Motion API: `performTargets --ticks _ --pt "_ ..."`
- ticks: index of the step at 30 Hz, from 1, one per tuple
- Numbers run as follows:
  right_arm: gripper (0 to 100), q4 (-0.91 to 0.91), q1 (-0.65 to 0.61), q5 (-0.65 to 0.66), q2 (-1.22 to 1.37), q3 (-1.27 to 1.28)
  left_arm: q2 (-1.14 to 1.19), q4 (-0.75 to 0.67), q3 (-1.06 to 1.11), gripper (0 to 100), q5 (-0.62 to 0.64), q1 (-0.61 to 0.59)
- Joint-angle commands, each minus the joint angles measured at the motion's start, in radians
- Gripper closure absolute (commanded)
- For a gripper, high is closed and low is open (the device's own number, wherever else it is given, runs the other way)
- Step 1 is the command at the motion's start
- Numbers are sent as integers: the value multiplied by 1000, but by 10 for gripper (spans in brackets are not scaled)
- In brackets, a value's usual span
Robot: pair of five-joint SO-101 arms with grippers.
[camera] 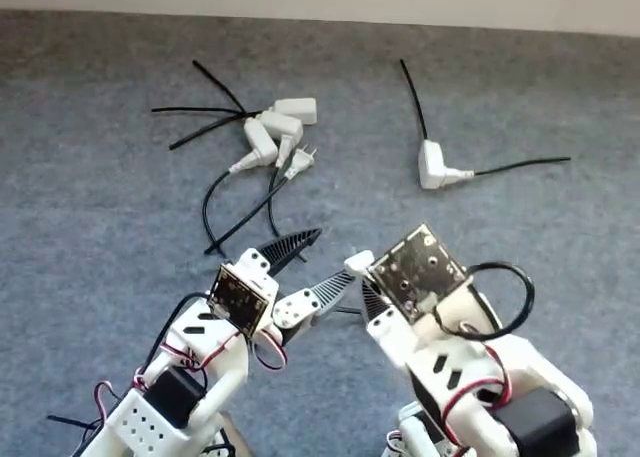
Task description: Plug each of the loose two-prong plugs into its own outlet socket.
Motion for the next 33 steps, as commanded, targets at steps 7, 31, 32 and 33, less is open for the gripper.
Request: performTargets --ticks 7,31,32,33 --pt "992 91 139 3 211 -41 -4 3 16 769 -5 -13" --pt "992 236 403 -31 727 -731 -2 71 16 769 -6 -147" --pt "990 252 410 -31 746 -746 -2 74 16 769 -6 -156" --pt "988 255 421 -26 763 -760 -2 75 16 769 -5 -160"
